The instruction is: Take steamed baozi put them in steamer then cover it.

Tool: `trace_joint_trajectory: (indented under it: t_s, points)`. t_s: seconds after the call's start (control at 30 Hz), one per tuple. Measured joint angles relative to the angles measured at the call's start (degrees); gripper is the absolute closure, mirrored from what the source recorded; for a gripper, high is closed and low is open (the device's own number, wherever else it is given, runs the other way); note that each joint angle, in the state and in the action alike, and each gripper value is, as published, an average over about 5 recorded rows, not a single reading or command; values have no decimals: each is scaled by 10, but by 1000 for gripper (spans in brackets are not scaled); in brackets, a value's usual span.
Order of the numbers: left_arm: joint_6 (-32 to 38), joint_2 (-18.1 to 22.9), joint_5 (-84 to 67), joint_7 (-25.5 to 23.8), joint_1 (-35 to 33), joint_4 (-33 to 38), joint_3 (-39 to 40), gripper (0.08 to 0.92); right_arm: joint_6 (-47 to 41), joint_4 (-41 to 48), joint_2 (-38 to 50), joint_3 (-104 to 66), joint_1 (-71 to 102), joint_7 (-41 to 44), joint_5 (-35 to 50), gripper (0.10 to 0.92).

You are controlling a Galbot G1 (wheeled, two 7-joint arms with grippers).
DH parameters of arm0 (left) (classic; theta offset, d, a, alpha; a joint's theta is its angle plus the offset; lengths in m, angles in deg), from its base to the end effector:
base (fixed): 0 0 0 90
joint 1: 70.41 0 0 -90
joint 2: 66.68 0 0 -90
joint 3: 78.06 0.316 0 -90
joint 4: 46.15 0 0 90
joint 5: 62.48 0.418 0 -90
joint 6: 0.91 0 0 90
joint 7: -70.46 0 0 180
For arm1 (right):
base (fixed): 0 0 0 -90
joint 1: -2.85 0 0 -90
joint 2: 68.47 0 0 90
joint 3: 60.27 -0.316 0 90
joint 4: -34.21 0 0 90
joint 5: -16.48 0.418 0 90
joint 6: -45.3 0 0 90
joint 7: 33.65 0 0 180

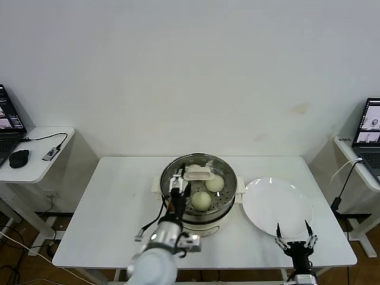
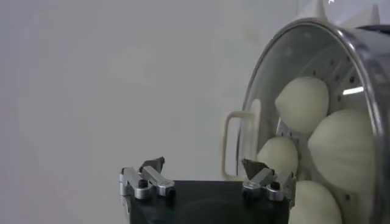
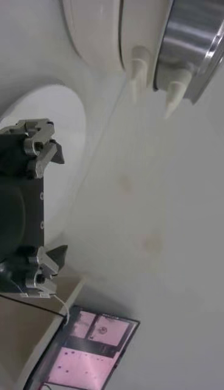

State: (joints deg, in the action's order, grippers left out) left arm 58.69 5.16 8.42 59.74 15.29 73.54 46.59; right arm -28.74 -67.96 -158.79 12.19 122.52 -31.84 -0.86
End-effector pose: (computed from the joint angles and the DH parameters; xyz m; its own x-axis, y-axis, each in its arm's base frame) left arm 0.2853 -0.1622 -0.1898 -0.9781 0.2078 0.0092 0.0555 0.2179 0.9744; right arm 0.2254 -0.1219 -0.3915 -0.9857 0.1627 0.0449 0.1292 0.8984 -0.4197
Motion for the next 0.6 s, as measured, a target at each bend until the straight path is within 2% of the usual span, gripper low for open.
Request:
trace_joint_trajectory:
  t_s: [0.13, 0.3, 0.43, 0.6]
  points:
    - [37, -24, -93, 63, -67, 42, -56, 177, 4, -3, 5, 6, 4, 2, 9, 203]
    - [137, -37, -271, 138, -157, 58, -157, 177, 3, -12, 16, 19, 13, 6, 30, 203]
    - [219, -44, -423, 174, -226, 52, -227, 177, 4, -20, 28, 33, 23, 11, 52, 203]
    - [296, -47, -606, 194, -301, 35, -281, 177, 5, -31, 50, 47, 42, 18, 89, 203]
